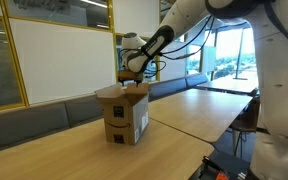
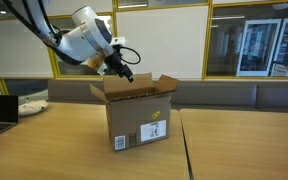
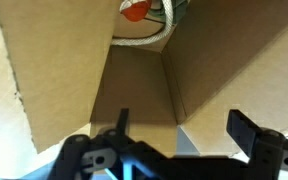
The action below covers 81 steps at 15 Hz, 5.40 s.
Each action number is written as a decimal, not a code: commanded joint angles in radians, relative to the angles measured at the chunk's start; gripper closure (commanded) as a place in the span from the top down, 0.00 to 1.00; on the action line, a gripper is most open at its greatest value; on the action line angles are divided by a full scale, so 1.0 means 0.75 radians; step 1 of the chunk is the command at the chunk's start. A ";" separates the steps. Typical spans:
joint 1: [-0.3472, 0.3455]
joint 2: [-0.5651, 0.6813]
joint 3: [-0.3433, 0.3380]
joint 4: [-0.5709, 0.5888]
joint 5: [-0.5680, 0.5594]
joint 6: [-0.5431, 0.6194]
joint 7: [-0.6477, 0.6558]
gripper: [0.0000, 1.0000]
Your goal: Put all the objects on the table into the cardboard box.
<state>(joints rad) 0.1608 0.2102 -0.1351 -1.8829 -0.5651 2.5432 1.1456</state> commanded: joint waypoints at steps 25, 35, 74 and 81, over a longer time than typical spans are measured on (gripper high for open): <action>-0.002 -0.760 0.380 -1.092 0.882 -0.213 -0.417 1.00; 0.053 -0.545 0.572 -1.180 0.821 0.129 -0.490 1.00; 0.404 0.219 0.351 -1.049 0.787 0.600 -1.025 1.00; 0.407 0.268 0.350 -0.995 0.791 0.600 -1.035 1.00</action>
<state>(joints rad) 0.4556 0.3888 0.1352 -2.6553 0.0288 2.9828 0.3832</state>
